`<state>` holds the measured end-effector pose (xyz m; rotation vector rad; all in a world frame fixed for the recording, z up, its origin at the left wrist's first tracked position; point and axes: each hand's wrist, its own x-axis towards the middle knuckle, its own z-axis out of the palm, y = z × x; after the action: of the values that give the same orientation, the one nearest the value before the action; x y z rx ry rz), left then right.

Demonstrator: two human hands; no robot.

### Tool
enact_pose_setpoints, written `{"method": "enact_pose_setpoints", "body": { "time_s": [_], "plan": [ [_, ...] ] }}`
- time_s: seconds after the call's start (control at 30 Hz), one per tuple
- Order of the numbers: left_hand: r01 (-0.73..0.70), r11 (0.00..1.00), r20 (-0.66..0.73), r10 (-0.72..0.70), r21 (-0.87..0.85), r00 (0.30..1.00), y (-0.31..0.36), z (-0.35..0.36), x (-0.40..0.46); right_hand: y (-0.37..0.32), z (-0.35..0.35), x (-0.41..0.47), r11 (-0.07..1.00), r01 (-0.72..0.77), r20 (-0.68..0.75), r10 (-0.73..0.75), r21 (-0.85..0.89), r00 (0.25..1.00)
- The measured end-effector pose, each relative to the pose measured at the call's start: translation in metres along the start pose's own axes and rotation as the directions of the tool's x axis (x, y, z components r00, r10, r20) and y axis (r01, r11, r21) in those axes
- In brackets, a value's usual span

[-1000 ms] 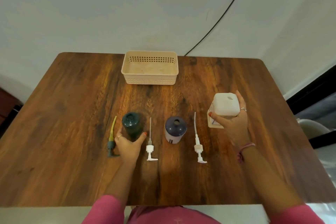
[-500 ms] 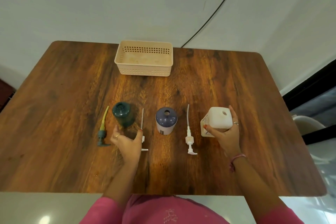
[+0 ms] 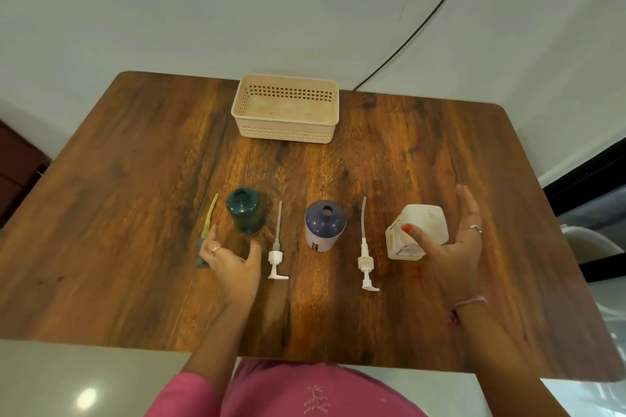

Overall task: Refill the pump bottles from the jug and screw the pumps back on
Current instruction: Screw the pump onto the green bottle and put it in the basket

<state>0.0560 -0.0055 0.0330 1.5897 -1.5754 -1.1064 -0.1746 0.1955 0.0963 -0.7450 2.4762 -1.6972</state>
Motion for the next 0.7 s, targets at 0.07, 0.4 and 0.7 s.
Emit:
{"method": "enact_pose_setpoints", "body": {
  "time_s": [0.07,0.4,0.7],
  "plan": [
    [-0.022,0.998,-0.016,0.023,0.055,1.0,-0.004,-0.013,0.015,-0.022,0.013,0.001,0.994,0.082,-0.002,-0.082,-0.072,0.997],
    [0.045,0.866,0.291,-0.216,0.498,0.932,-0.036,-0.064,0.078,-0.06,0.132,-0.015,0.87,0.488,0.283,-0.486,0.068,0.827],
    [0.116,0.982,0.311,-0.158,0.151,0.937,-0.004,-0.078,0.105,-0.101,0.202,-0.033,0.8,0.592,0.583,-0.526,0.095,0.619]
  ]
}}
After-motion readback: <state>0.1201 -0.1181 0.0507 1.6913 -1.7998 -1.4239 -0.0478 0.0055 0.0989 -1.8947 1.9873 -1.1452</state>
